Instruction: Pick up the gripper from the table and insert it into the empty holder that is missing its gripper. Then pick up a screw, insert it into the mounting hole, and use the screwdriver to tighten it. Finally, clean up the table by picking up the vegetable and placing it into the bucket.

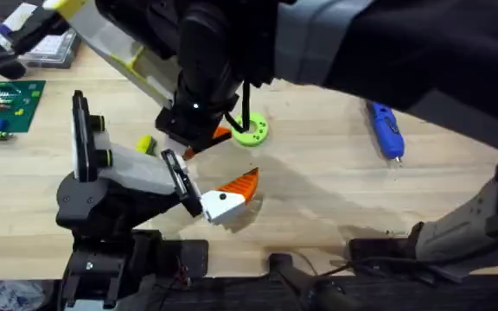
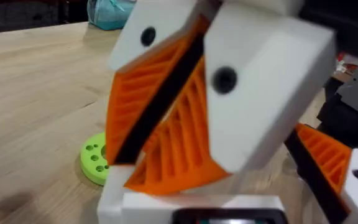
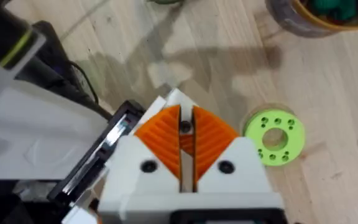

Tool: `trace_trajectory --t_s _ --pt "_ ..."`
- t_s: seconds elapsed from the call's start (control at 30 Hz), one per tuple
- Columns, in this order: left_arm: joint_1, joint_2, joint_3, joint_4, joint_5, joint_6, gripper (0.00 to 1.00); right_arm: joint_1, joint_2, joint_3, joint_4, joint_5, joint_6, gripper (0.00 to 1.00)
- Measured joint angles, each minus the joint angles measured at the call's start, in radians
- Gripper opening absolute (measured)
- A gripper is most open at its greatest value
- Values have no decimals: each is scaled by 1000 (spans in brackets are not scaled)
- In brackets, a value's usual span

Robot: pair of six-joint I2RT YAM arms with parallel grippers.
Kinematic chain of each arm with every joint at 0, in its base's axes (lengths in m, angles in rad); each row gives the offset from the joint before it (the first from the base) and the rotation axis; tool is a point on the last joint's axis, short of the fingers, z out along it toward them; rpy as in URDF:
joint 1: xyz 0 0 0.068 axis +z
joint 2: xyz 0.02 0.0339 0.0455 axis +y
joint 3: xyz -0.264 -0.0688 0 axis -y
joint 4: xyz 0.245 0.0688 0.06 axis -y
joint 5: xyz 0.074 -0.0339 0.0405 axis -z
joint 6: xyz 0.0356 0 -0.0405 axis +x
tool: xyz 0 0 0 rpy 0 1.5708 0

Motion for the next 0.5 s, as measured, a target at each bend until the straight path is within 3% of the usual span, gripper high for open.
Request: trace_trajectory --t_s 0.1,0.13,0.23,0.3,0.37,0.5 --pt "0 0 0 0 1 3 986 0 -4 0 -3 4 1 235" --pt "-1 0 0 1 1 5 986 -2 -6 0 -6 6 3 311" --pt "-1 -1 0 1 -2 15 986 -9 -22 0 -17 24 5 640" --pt "-1 -1 0 2 -2 20 986 -13 -42 -1 -21 34 2 919" --pt "-1 -1 0 2 -2 27 986 -12 -66 -1 -19 28 3 989" --pt "-1 -1 0 2 -2 34 986 -4 -105 -1 -19 21 4 994"
